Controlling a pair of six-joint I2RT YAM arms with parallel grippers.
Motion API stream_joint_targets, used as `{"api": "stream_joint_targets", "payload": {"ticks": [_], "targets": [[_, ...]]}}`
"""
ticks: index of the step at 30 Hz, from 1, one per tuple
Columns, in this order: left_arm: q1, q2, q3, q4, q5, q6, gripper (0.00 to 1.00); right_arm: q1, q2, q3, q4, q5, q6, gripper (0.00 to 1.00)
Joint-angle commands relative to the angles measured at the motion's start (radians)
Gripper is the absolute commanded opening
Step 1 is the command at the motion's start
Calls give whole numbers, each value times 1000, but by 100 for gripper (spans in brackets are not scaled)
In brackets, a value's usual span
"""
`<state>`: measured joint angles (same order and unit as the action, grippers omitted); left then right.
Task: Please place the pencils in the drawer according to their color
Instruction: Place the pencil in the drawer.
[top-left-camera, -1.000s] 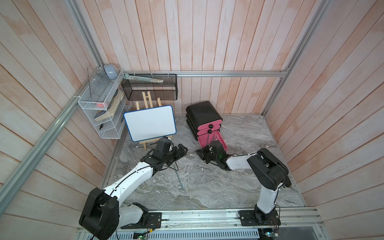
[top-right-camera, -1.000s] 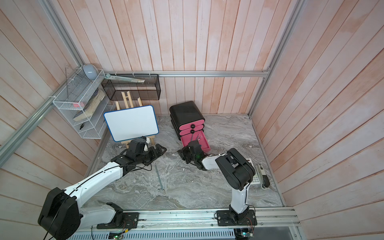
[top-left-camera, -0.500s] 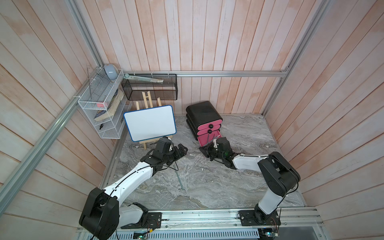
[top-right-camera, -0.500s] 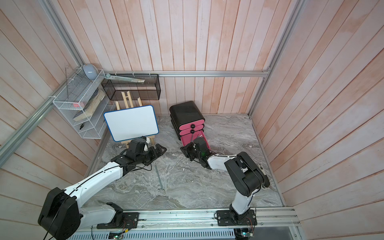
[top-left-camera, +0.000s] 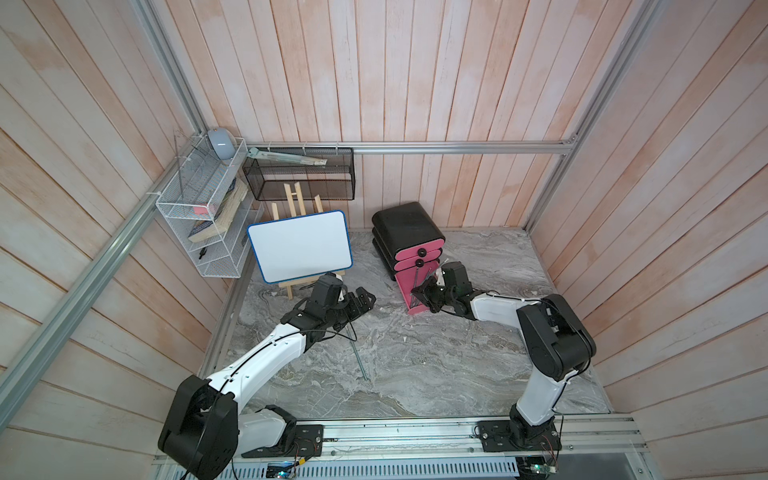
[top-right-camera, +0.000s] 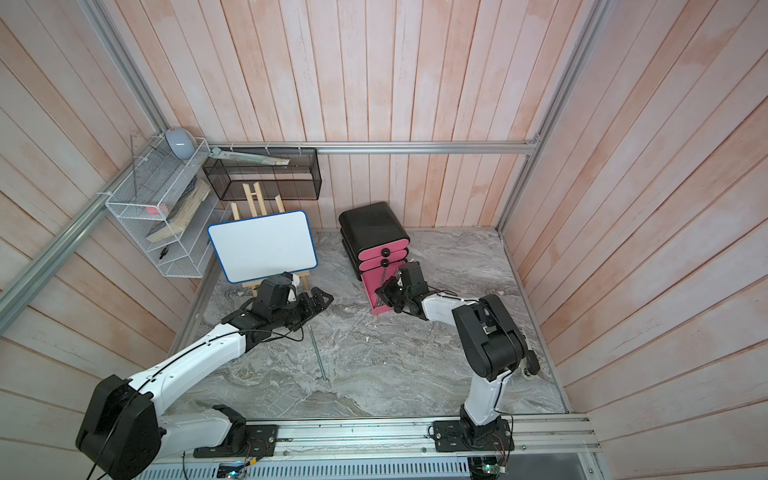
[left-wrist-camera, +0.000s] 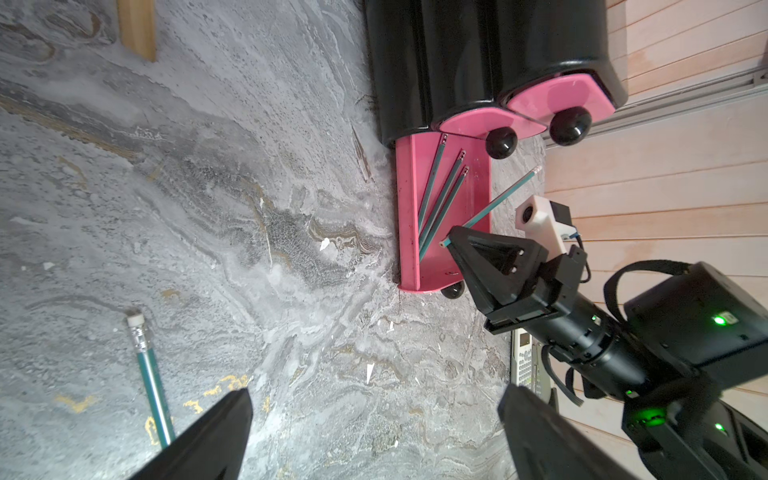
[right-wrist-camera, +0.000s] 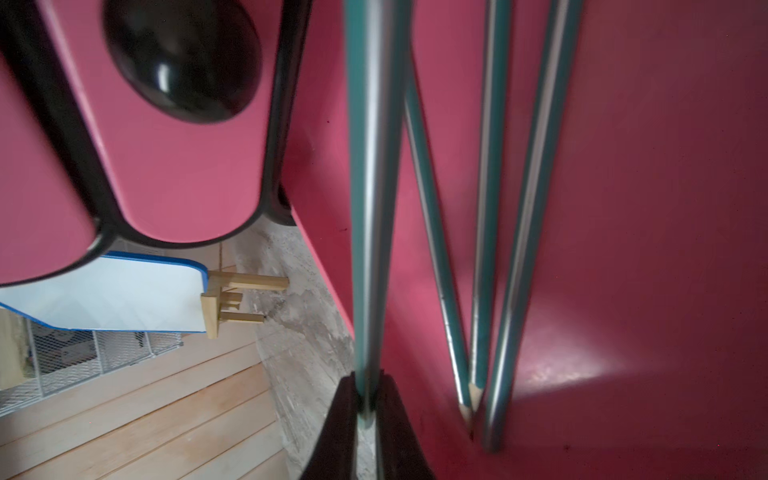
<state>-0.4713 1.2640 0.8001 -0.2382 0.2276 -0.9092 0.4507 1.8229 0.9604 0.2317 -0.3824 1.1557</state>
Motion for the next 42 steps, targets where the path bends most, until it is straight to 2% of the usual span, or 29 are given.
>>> {"api": "stream_joint_targets", "payload": {"ticks": [1,9,10,12,13,15,25,33,37,42], "targets": [[4,-17,-21,23,4,12,100,-1,28,23,-98,17,-94,0],[4,-20,-30,30,2,10,100,7,49,41,-130,15,-136,0],[4,-20,-30,30,2,10,100,9,49,48,-142,16,-144,3],[5,-20,-29,31,2,9,100,16,41,69,-165,24,-165,33],[4,-20,-30,32,2,9,100,18,33,78,-172,27,-174,41],[5,-22,-30,30,2,9,100,20,9,101,-195,39,-194,48],[40,-60,-39,-5,-1,21,100,39,-171,182,-315,143,-284,52],[74,-104,-57,-38,0,38,100,33,-199,217,-407,352,-412,53],[76,-113,-59,-49,2,48,100,-19,-173,176,-366,360,-397,55],[77,-111,-58,-48,7,49,100,-92,-115,135,-286,294,-352,55]]}}
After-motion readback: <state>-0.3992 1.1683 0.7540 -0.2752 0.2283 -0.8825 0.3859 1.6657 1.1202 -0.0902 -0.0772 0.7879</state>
